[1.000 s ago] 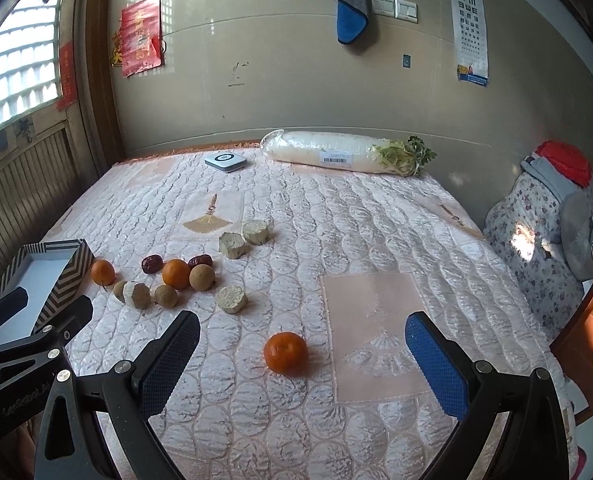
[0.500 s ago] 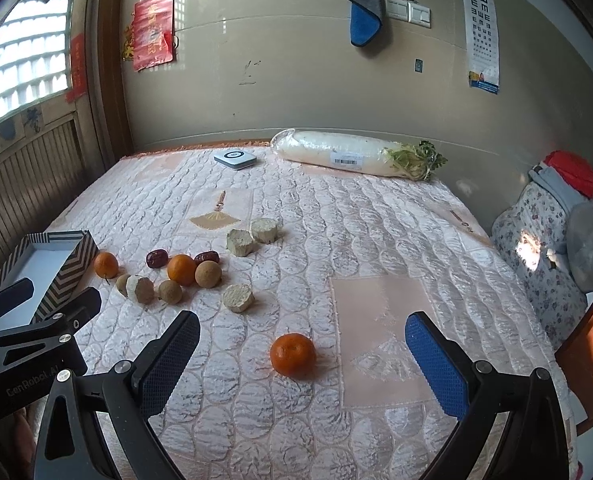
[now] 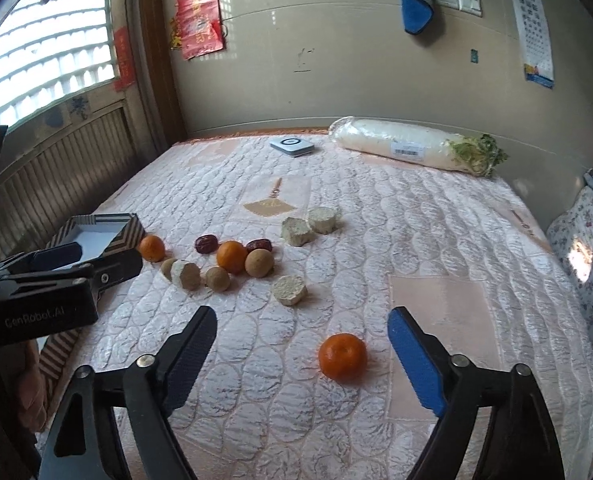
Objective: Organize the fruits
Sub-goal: 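Move both tools toward the fruit pile on the bedspread, then grasp an orange with the left tool while the right tool grasps a round pale cake slice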
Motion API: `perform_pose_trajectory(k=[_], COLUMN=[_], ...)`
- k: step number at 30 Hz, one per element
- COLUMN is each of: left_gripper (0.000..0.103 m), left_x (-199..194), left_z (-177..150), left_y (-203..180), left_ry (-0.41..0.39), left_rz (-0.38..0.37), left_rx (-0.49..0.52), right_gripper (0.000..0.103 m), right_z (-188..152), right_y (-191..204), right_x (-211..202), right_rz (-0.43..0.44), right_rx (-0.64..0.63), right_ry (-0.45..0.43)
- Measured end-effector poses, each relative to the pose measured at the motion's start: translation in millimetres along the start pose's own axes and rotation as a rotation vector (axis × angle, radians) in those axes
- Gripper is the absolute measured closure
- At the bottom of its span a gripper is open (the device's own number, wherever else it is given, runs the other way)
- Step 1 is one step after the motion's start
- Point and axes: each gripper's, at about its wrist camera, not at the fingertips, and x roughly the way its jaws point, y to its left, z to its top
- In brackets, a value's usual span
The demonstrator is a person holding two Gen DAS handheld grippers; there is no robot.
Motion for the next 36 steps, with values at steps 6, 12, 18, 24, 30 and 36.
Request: perform_pose_trajectory(k=[6, 12, 18, 24, 30, 36], left_gripper=[0.007, 0.009, 0.015, 0.015, 0.015, 0.03], left_x=[9.8, 19.5, 35.0, 51.7, 74.1, 94.0], left_z=[14.8, 22.1, 22.0, 36.2, 42.3, 41.3], left_y=[15.0, 22.9, 26.1, 38.1, 44.8, 52.7], left_ry=[0.061, 0.104, 0.156, 0.186, 0.232, 0.277], left_rz=[-0.041, -0.068, -0.067, -0.045, -0.037, -0.027], left_rx=[-0.055, -0.06, -0.062, -0.11, -0.148, -0.18], right_gripper=[0.044, 0.049, 0.049, 0.049, 0.049, 0.049], right_z=[2.9, -0.5, 1.9, 1.9, 1.8, 2.0], right_y=[13.2, 21.5, 13.7, 16.8, 16.5, 14.4], right_x=[20.1, 28.2, 26.2, 31.4, 34.1, 41.4], right_rz=[0.084, 0.089, 0.081, 0.092, 0.09, 0.095], right_rx=[-0.071, -0.116, -0.087, -0.095, -0.093, -0.09], right_ry=[0.045, 0.074, 0.073, 0.087, 0.091, 0.1])
